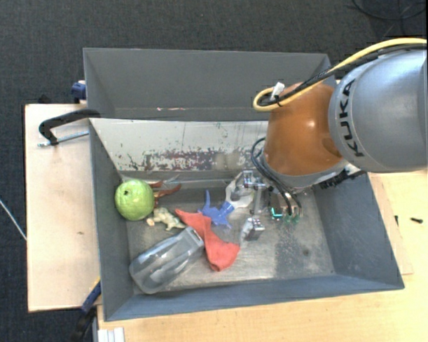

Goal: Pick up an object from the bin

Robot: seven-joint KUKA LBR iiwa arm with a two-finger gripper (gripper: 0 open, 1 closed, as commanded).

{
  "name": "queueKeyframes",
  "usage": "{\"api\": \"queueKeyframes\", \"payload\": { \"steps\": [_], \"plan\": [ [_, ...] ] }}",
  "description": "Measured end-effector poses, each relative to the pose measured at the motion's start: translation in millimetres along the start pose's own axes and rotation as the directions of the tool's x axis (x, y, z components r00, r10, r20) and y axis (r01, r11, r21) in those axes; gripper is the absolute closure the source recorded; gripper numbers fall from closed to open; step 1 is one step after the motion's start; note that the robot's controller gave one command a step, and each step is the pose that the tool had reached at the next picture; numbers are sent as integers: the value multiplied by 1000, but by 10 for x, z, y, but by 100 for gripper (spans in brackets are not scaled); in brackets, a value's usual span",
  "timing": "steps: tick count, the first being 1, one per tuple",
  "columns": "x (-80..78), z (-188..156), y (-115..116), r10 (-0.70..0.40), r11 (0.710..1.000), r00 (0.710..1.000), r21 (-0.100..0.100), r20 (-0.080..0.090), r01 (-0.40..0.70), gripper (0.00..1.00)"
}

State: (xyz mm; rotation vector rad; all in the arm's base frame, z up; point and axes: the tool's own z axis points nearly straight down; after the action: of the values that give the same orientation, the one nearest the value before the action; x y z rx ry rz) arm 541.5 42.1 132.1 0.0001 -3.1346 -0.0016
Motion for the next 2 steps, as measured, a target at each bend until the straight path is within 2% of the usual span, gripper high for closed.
{"api": "queueKeyframes", "payload": {
  "steps": [1, 2],
  "plan": [
    [-20, -45, -1, 0, 1000, 1000, 0, 8, 0, 0],
    [-28, 561, 307, -110, 994, 994, 3, 14, 110, 100]
  ]
}}
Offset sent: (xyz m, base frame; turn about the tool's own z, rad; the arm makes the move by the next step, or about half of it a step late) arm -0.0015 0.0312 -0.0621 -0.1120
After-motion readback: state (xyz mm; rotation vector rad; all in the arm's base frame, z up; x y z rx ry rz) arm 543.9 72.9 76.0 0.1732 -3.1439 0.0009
